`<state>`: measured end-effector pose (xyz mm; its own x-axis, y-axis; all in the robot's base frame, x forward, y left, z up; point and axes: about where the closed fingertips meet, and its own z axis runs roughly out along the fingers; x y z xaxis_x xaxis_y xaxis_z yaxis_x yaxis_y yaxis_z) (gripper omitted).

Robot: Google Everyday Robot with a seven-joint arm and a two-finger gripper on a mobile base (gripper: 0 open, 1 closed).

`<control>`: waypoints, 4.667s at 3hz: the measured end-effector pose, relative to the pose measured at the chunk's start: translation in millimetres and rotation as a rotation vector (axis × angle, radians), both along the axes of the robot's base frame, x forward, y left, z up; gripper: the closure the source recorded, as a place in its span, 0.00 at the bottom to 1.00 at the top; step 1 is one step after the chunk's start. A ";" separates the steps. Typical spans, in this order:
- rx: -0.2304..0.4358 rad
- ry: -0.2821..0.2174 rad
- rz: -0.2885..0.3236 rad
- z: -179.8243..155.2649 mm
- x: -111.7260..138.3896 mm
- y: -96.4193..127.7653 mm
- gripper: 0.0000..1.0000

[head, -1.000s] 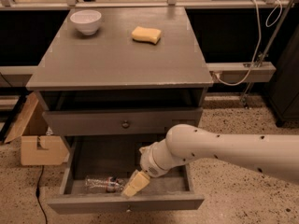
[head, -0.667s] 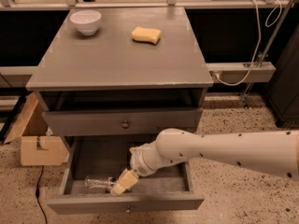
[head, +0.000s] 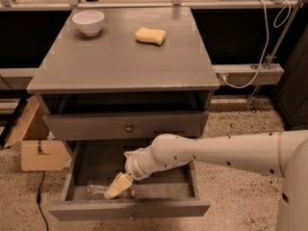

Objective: Pick water bottle from middle drawer and place on counter

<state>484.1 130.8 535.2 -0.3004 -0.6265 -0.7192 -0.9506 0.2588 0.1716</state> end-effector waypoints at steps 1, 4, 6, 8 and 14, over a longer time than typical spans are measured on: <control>-0.033 -0.034 0.012 -25.1 14.5 5.2 0.00; -0.093 -0.123 0.061 -107.6 64.7 24.8 0.00; -0.106 -0.139 0.074 -132.0 65.7 42.3 0.00; -0.110 -0.131 0.099 -146.4 49.6 57.6 0.00; 0.184 -0.348 0.281 -12.8 -28.7 -0.5 1.00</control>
Offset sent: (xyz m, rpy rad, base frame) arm 0.0668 0.0205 -0.1015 -0.1341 -0.1481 0.0755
